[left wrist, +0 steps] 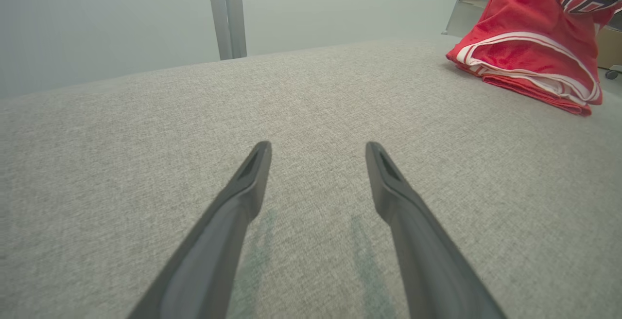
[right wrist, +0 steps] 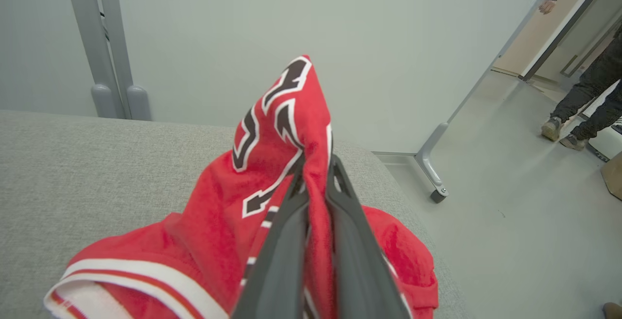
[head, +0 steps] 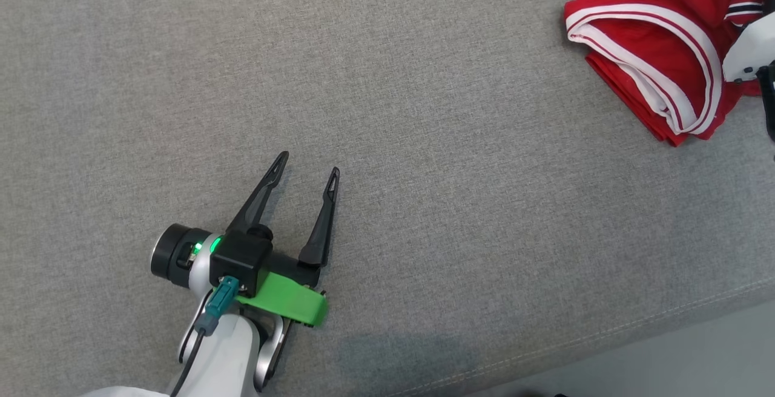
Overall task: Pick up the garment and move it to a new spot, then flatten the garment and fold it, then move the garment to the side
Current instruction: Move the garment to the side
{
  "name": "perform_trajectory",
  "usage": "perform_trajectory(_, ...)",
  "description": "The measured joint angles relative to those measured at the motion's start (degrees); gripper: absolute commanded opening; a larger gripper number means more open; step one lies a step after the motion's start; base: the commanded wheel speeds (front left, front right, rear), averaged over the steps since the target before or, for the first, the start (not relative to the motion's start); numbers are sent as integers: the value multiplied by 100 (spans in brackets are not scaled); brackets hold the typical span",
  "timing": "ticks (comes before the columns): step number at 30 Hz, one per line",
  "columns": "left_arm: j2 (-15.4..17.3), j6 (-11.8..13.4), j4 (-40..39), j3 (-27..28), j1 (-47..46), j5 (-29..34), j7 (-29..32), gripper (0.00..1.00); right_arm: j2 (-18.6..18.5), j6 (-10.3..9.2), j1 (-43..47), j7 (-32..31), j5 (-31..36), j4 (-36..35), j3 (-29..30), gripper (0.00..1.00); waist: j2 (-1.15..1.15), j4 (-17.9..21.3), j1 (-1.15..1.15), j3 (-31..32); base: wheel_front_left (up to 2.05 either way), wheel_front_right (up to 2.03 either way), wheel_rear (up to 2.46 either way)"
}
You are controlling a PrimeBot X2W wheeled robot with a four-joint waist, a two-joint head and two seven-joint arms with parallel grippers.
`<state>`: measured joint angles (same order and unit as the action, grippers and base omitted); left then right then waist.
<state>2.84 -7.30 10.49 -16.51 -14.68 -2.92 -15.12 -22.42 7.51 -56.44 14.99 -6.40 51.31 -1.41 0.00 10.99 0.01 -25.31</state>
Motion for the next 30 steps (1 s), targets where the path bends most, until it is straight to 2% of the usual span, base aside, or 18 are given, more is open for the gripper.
perform_trajectory(4, -1, 0, -19, -1, 0, -4, 0, 100, -13, 1, -64, 0, 176, 152, 255, 0, 0, -19, 0, -7, 0, 0, 0)
perform_trajectory(15, -1, 0, -25, 29, -1, 53, 0, 100, -608, 1, -200, 0, 869, 620, 1505, 0, 0, -108, 0, -191, 0, 0, 0)
perform_trajectory(19, 2, 0, -26, 36, -2, 71, 0, 100, -639, 1, -260, 0, 1206, 767, 1851, 0, 0, -153, 0, -241, 0, 0, 0)
perform_trajectory(20, 3, 0, -27, 32, -3, 80, 0, 100, -641, 1, -260, 0, 1293, 813, 1963, 46, 0, -166, 0, -253, 0, 0, 0)
perform_trajectory(21, 4, 0, -27, 30, -4, 80, 0, 100, -641, 1, -259, 0, 1380, 849, 2079, 100, 0, -181, 0, -265, 0, 0, 0)
perform_trajectory(25, 4, -1, -26, 31, -12, 93, 0, 100, -598, 1, -247, 0, 1712, 891, 2516, 100, 0, -245, 0, -309, 0, 0, 0)
perform_trajectory(30, 3, 0, 9, 102, -21, 92, 0, 100, -311, 1, -93, 0, 2076, 561, 3000, 100, 0, -309, 0, -285, 0, 0, 0)
